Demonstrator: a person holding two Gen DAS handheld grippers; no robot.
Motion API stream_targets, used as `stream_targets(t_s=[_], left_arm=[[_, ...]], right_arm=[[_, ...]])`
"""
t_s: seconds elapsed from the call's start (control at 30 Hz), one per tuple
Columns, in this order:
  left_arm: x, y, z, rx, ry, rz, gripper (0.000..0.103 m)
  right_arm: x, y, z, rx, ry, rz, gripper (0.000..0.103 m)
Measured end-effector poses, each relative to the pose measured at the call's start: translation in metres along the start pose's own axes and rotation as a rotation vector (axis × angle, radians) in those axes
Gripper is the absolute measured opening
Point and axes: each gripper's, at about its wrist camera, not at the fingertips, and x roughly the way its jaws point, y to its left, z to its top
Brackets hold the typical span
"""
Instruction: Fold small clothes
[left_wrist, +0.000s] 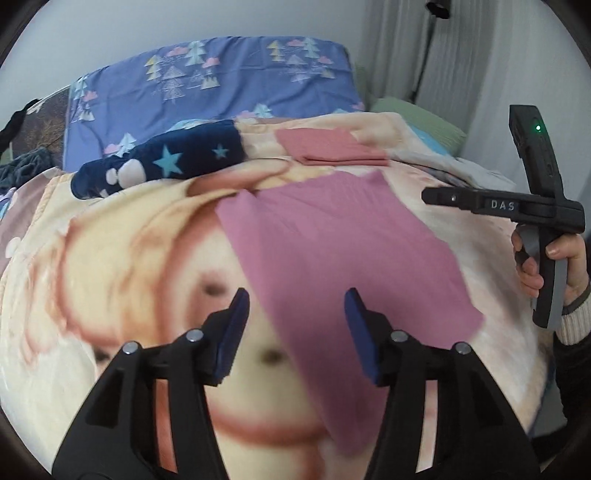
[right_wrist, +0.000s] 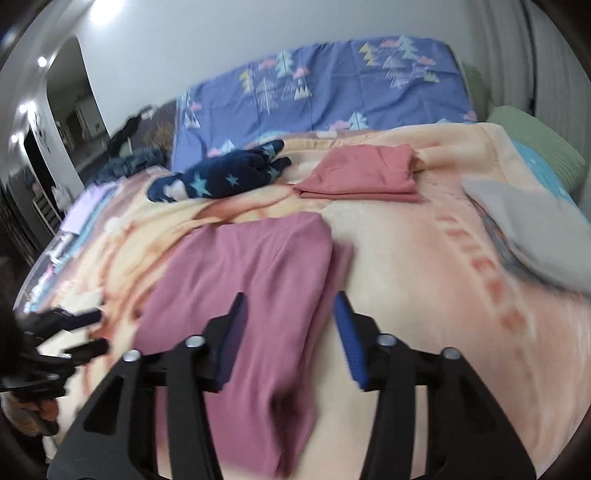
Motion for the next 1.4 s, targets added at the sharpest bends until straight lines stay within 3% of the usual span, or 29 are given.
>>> stream_targets(t_s=[0.1,0.23,0.27,0.3,0.33,0.37,0.4,0.47,0.6,0.67,0.73,0.83,0.87,0.93,0.97,1.0,1.03,1.1,1.2,1.33,1.4], left_arm=[[0.032,0.023,0.017,-0.066,0.046,0.014,0.06],[0.075,0.054,0.036,-0.179,0.103,-0.078,0.067],[0.084,0.059,0.039,-0.202,0.105,-0.102,0.068],[0.095,0.067,0.044,-0.235,0.108,-0.126,0.068],[0.103,0.071,0.044,-0.266,0.11,-0.141,0.067],[0.108,0.075,0.044,-0.298,0.11,-0.16,0.059],[0.114,0.081,0.045,-0.328,0.106,-0.19,0.038],[0.123,0.091,0.044,-0.372,0.102,-0.222,0.016],[0.127,0.101,0.033,-0.388,0.071,-0.223,0.014],[0.12,0.104,0.033,-0.395,0.041,-0.202,0.014],[0.11,0.105,0.036,-0.392,0.014,-0.186,0.013],[0.094,0.1,0.045,-0.377,-0.032,-0.26,0.014],[0.088,0.094,0.047,-0.358,-0.05,-0.285,0.016],[0.087,0.078,0.046,-0.298,-0.041,-0.303,0.035],[0.094,0.069,0.043,-0.263,-0.006,-0.277,0.053],[0.108,0.057,0.036,-0.207,0.059,-0.216,0.059],[0.115,0.048,0.029,-0.151,0.083,-0.151,0.059],[0.113,0.036,0.025,-0.09,0.057,-0.095,0.059],[0.086,0.035,0.03,-0.135,0.032,-0.141,0.058],[0.038,0.019,0.016,-0.09,-0.033,-0.22,0.068],[0.033,0.006,0.0,-0.025,-0.012,-0.23,0.08]], right_arm=[[0.047,-0.013,0.021,0.046,0.062,-0.005,0.051],[0.078,-0.018,0.033,0.062,0.061,0.003,0.05],[0.082,-0.017,0.034,0.058,0.053,0.012,0.041],[0.084,-0.018,0.036,0.055,0.05,0.037,0.006],[0.086,-0.017,0.038,0.058,0.053,0.055,0.003],[0.084,-0.021,0.038,0.081,0.039,0.07,0.003],[0.078,-0.024,0.038,0.103,0.009,0.086,0.002],[0.072,-0.038,0.037,0.147,-0.027,0.095,0.002],[0.103,-0.06,0.026,0.18,0.072,0.031,0.002],[0.103,-0.063,0.022,0.2,0.067,0.042,0.002],[0.094,-0.058,0.025,0.177,0.051,-0.002,0.002],[0.068,-0.044,0.029,0.13,-0.01,-0.057,0.006],[0.057,-0.038,0.028,0.128,-0.038,-0.017,0.006],[0.043,-0.028,0.024,0.117,-0.058,0.093,0.006],[0.039,-0.02,0.018,0.097,-0.044,0.18,0.009],[0.04,-0.014,0.013,0.078,-0.02,0.217,0.015],[0.045,-0.008,0.006,0.051,0.017,0.212,0.017],[0.073,0.002,-0.019,-0.06,0.121,0.025,0.019],[0.065,0.006,-0.032,-0.075,0.071,-0.02,0.022],[0.022,0.012,-0.038,-0.051,-0.002,0.08,0.022],[0.011,0.017,-0.053,-0.085,0.006,0.131,0.023]])
